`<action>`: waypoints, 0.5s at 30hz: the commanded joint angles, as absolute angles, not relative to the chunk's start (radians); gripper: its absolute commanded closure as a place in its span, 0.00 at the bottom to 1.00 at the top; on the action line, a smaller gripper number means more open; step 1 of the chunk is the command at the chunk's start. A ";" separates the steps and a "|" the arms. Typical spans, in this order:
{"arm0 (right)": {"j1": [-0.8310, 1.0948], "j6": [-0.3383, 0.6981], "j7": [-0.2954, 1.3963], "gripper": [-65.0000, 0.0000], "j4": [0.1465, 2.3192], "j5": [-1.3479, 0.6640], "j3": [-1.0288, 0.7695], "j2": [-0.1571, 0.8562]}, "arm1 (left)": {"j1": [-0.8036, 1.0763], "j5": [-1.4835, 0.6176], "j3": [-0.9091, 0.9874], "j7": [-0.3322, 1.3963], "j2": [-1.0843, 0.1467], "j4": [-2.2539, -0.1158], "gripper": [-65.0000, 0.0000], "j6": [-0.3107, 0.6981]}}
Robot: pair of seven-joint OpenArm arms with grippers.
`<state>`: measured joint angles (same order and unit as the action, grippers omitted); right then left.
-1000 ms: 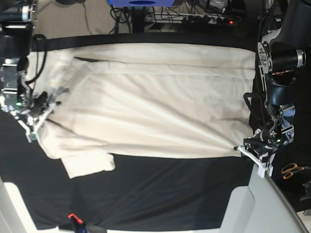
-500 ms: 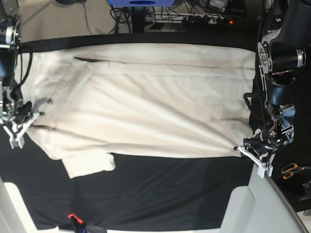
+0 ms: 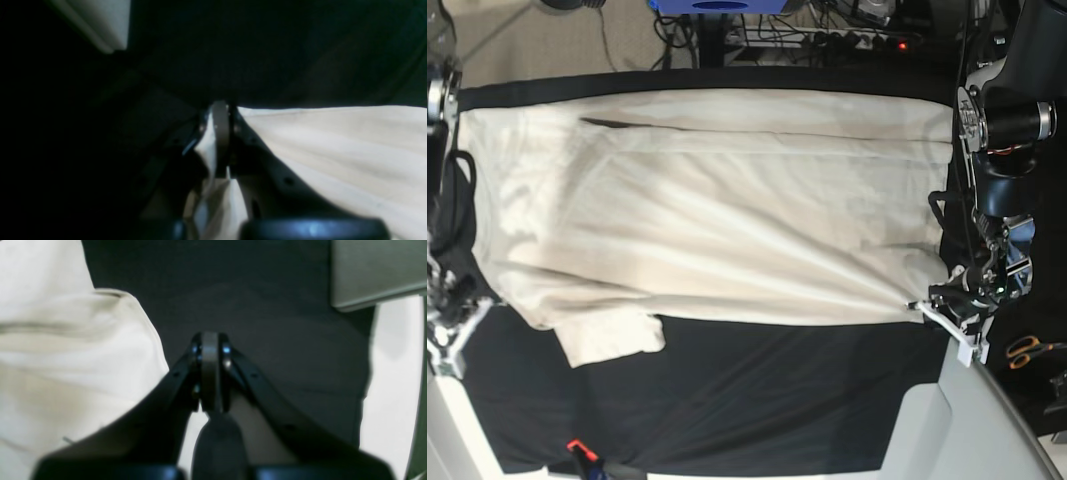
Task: Fold the T-shirt properly
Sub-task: 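Slide the right gripper outward along the shirt edge, stretching it taut, then lift both held edges and fold the shirt over toward the arms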
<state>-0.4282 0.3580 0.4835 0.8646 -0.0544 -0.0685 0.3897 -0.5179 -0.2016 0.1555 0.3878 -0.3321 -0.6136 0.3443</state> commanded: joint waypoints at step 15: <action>-0.677 0.460 0.346 0.47 0.430 -0.059 0.119 0.400 | -0.544 -0.209 0.157 0.366 -0.348 -0.631 1.00 0.344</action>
